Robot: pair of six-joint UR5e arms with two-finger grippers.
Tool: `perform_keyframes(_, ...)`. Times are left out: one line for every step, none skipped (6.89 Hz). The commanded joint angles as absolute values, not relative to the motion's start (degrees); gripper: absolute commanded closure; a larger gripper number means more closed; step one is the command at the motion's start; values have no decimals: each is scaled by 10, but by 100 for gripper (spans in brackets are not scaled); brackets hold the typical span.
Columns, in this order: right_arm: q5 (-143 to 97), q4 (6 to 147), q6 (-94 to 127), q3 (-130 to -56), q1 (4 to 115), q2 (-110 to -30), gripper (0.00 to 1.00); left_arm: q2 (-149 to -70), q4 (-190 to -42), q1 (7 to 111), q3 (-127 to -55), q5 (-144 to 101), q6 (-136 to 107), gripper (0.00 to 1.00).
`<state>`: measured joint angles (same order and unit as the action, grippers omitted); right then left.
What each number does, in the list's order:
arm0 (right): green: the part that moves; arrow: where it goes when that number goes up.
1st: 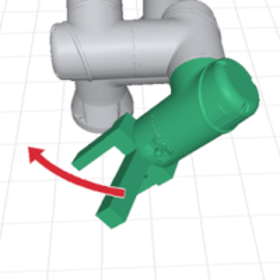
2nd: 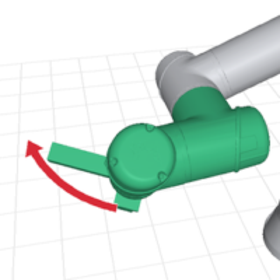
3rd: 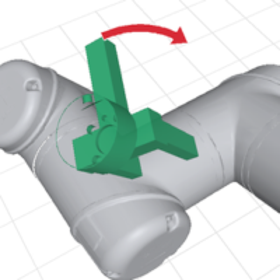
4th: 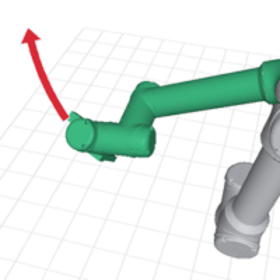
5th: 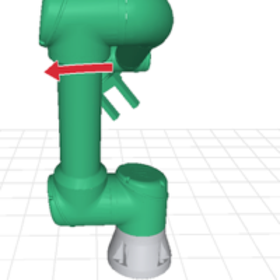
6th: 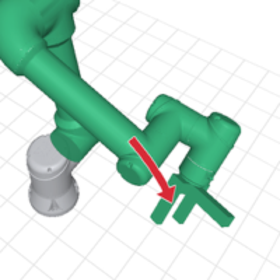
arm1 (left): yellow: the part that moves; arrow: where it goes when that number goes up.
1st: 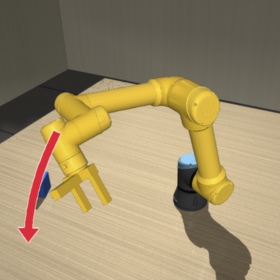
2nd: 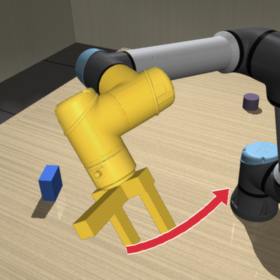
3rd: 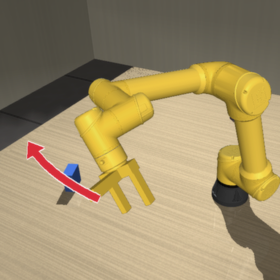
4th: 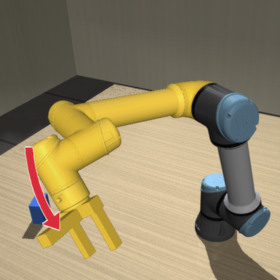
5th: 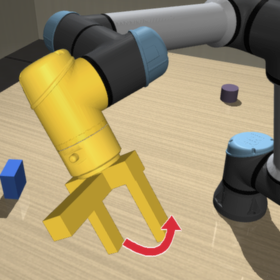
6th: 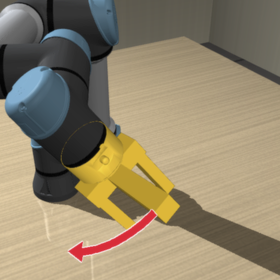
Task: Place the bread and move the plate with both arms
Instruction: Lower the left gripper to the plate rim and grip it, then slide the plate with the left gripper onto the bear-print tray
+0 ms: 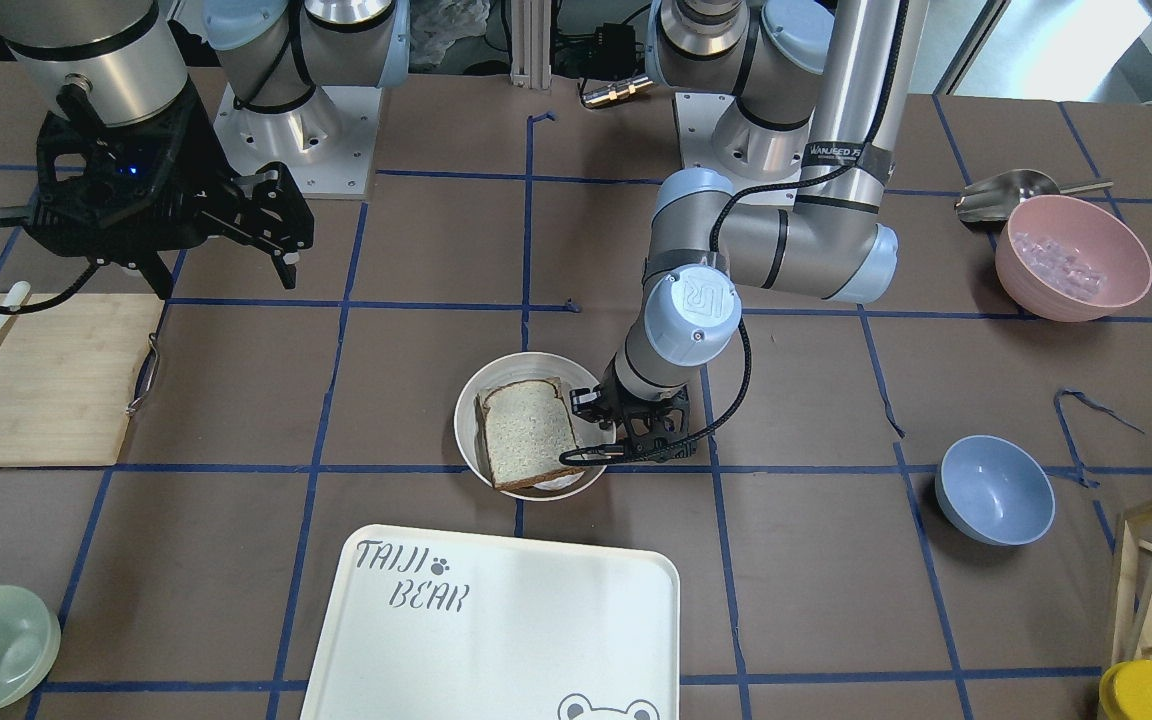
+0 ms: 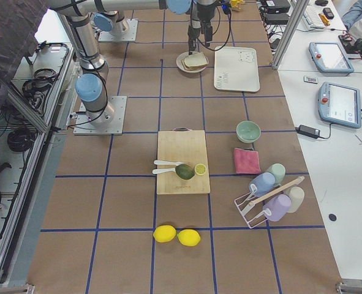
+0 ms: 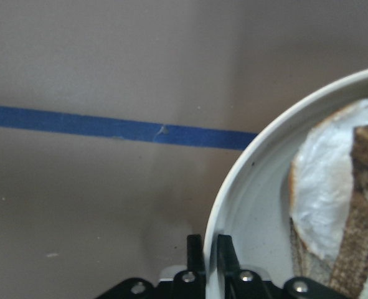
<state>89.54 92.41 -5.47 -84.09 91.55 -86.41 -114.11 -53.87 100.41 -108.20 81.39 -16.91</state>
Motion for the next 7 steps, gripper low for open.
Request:
perform_keyframes(896, 913, -51, -841, 915, -865, 0, -1136, -547, 999, -1068, 799, -150, 100)
perform_keyframes(896, 913, -48, -840, 915, -865, 0, -1136, -605, 990, -1035, 797, -110, 100)
perform_keyframes(895, 913, -48, -840, 915, -865, 0, -1128, -673, 977, -994, 796, -86, 100)
perform_keyframes(895, 914, -47, -840, 915, -865, 0, -1126, -715, 967, -962, 796, -61, 100)
perform_keyframes(896, 914, -47, -840, 915, -865, 0, -1119, -724, 965, -948, 797, -53, 100)
perform_keyframes(896, 914, -47, -840, 916, -865, 0, -1112, -722, 962, -941, 799, -43, 100)
perform_keyframes(896, 915, -47, -840, 916, -865, 0, -1115, -715, 955, -923, 795, -11, 100)
